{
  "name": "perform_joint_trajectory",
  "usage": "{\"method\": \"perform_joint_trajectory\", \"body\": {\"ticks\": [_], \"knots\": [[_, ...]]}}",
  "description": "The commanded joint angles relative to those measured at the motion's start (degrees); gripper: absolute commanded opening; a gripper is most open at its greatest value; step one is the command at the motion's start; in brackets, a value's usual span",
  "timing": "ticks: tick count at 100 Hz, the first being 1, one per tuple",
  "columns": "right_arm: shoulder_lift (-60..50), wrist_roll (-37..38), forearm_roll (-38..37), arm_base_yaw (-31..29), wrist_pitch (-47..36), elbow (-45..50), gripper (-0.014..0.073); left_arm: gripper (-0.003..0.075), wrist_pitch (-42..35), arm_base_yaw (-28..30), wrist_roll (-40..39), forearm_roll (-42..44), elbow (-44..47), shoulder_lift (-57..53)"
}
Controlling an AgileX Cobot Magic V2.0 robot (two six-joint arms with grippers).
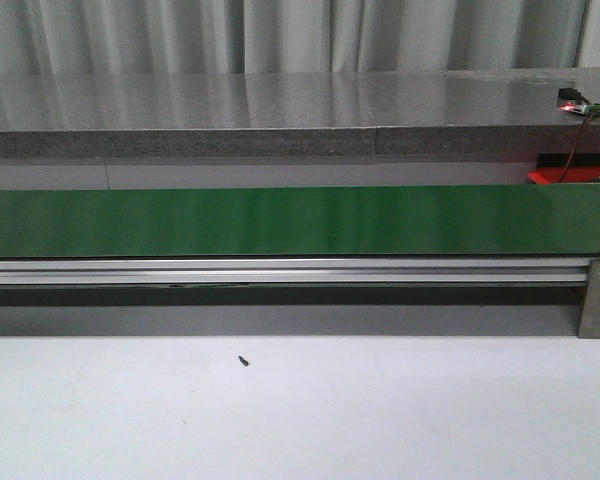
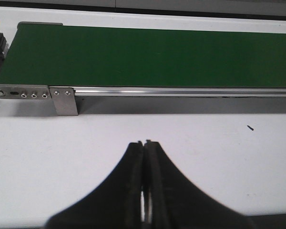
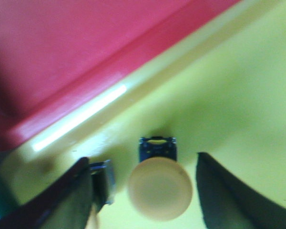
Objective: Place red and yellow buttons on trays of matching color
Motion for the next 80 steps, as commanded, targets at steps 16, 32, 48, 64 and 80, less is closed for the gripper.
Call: {"method": "perform_joint_trajectory", "body": {"ticks": [16, 32, 48, 64, 80], "knots": [[-9.66, -0.03, -0.72, 5.18, -1.43, -1.26, 0.0026, -0.002, -3.94, -0.41, 0.03, -0.7, -1.47, 0.56], [-13.68, -0.03, -1.06, 9.11, -1.43, -0.83, -0.0069, -0.002, -3.94, -0.41, 0.03, -0.7, -1.47, 0.56], [-18.44, -1.49, -1.06, 13.28, -4.58, 2.78, -0.0068, -0.002, -3.94, -0.41, 0.03, -0.7, -1.47, 0.56], [-24.67, -2.27, -1.06, 16.72, -10.13, 9.12, -0.0068, -0.002, -3.94, -0.41, 0.03, -0.7, -1.47, 0.56], [-32.49, -2.71, -1.06, 18.19, -15.38, 16.06, -0.0068, -0.002, -4.04, -0.41, 0.03, -0.7, -1.47, 0.56]]}}
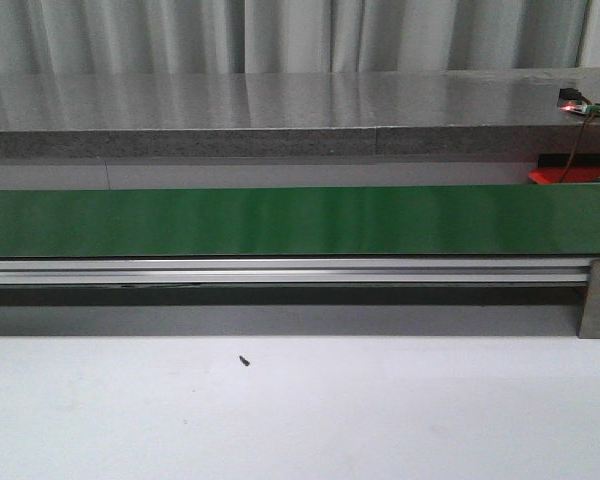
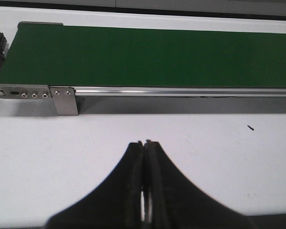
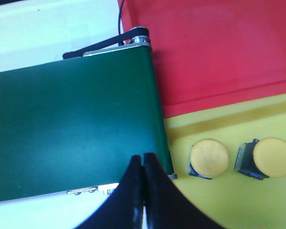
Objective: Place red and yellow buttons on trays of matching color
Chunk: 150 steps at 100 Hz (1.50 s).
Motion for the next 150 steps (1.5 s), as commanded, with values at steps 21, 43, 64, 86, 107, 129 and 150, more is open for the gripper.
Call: {"method": "perform_joint_trajectory", "body": {"ticks": [21, 43, 64, 86, 107, 129, 150], "knots": [[-16.14, -1.5, -0.67, 2.28, -8.96, 8.83, -0.0068, -0.002, -6.65, -0.41, 0.03, 1.12, -1.47, 0.56], [-25.6, -3.87, -0.73, 4.85, -9.71, 15.51, -0.0068, -0.002, -6.65, -0.41, 0.03, 1.12, -1.47, 0.56], [-35.12, -5.0, -0.73, 5.28, -9.55, 22.16, -0.0068, -0.002, -6.65, -0.41, 0.03, 1.12, -1.47, 0.56], [-42.94, -5.41, -0.73, 5.28, -7.74, 25.85, -0.0068, -0.002, -6.73, -0.41, 0.03, 1.12, -1.47, 0.56], [-45.75, -5.41, -0.67, 5.28, -7.68, 26.81, -0.0068, -0.002, -5.84, -0.41, 0.03, 0.79, -1.47, 0.56], [-45.83, -5.41, -0.67, 5.28, -8.36, 26.81, -0.0068, -0.002, -6.07, -0.41, -5.85, 3.49, -2.16, 3.29], [-45.83, -5.41, -0.67, 5.28, -8.34, 26.86, -0.0068, -0.002, -6.67, -0.41, -12.73, 10.89, -5.75, 10.99]]}}
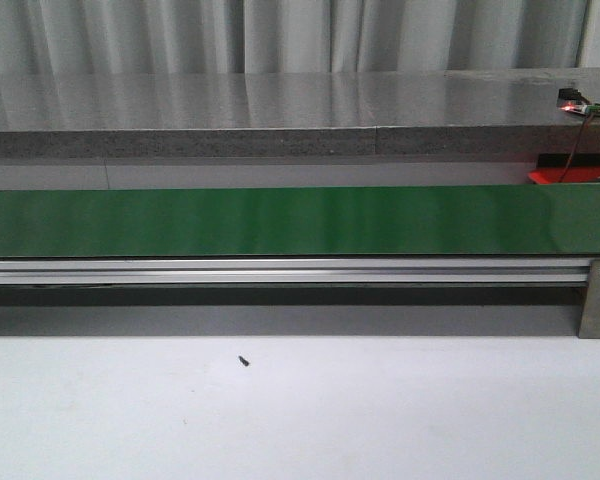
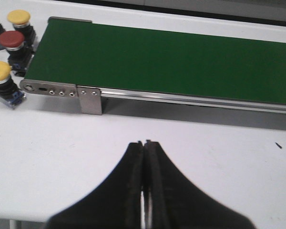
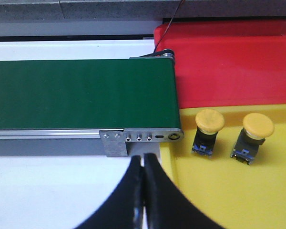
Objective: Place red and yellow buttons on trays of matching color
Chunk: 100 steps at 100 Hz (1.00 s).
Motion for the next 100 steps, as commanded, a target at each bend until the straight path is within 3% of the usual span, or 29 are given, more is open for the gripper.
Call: {"method": "perform_joint_trajectory", "body": {"ticks": [1, 53, 79, 100], "knots": [[0.28, -0.61, -0.55, -0.01, -4.32, -1.32, -0.0068, -0.002, -4.61, -0.41, -4.17, 3.48, -3.62, 4.17], [0.28, -0.61, -0.55, -0.01, -4.32, -1.32, -0.0068, -0.002, -10.17, 0.93, -4.38, 4.45, -16.4, 24.57], [0.28, -0.61, -0.55, -0.01, -4.32, -1.32, -0.0068, -0.002, -12.25, 10.81, -1.81, 1.49, -20.17, 33.04], [0.28, -0.61, -0.55, -0.01, -4.32, -1.32, -0.0068, -0.002, -13.56, 22.05, 5.81, -9.58, -20.94, 40.48]]}}
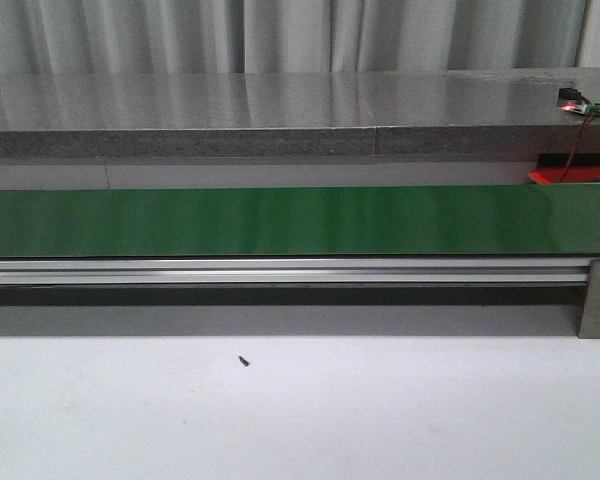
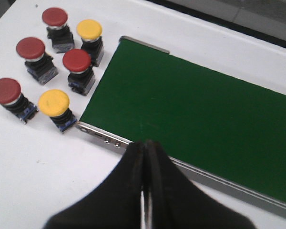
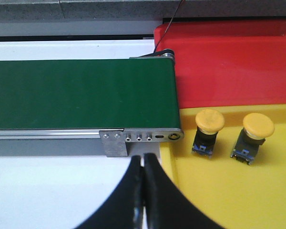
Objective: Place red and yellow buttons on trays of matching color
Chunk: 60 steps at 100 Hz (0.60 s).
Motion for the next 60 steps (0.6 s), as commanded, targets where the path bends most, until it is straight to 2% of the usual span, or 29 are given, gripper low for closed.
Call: {"method": "perform_joint_trajectory", "body": {"ticks": [1, 11, 27, 34, 41, 48, 53, 60], "knots": [[0.28, -0.61, -0.55, -0.01, -4.32, -1.41, -0.0068, -0.002, -4.58, 4.53, 3.19, -5.58, -2.02, 2.32], [0.28, -0.61, -0.5, -0.01, -4.36, -1.41, -0.0068, -0.002, -5.4, 9.21, 5.0, -9.09, -2.02, 6.02], [0.28, -0.61, -0.5, -0.01, -4.36, -1.41, -0.0068, -0.0015, -4.96, 14.34, 5.12, -9.19, -2.17, 12.36], [0.28, -0.61, -0.5, -0.01, -4.36, -1.41, -0.0068, 0.0028, -3.58, 15.65, 5.27, -9.19, -3.11, 15.45], [0.28, -0.61, -0.5, -0.01, -4.36, -1.41, -0.0068, 0.0139, -2.44, 15.97, 5.5, -9.19, -4.65, 18.41], [0.28, -0.61, -0.5, -0.01, -4.36, -1.41, -0.0068, 0.0312, -2.05, 15.97, 5.97, -9.19, -6.43, 20.91], [0.28, -0.61, -0.5, -0.01, -4.36, -1.41, -0.0068, 0.0462, -2.05, 15.97, 6.43, -9.19, -7.82, 22.33], [0.28, -0.61, -0.5, -0.01, -4.36, -1.41, -0.0068, 0.0608, -2.05, 15.97, 6.43, -9.19, -9.62, 24.02]]}}
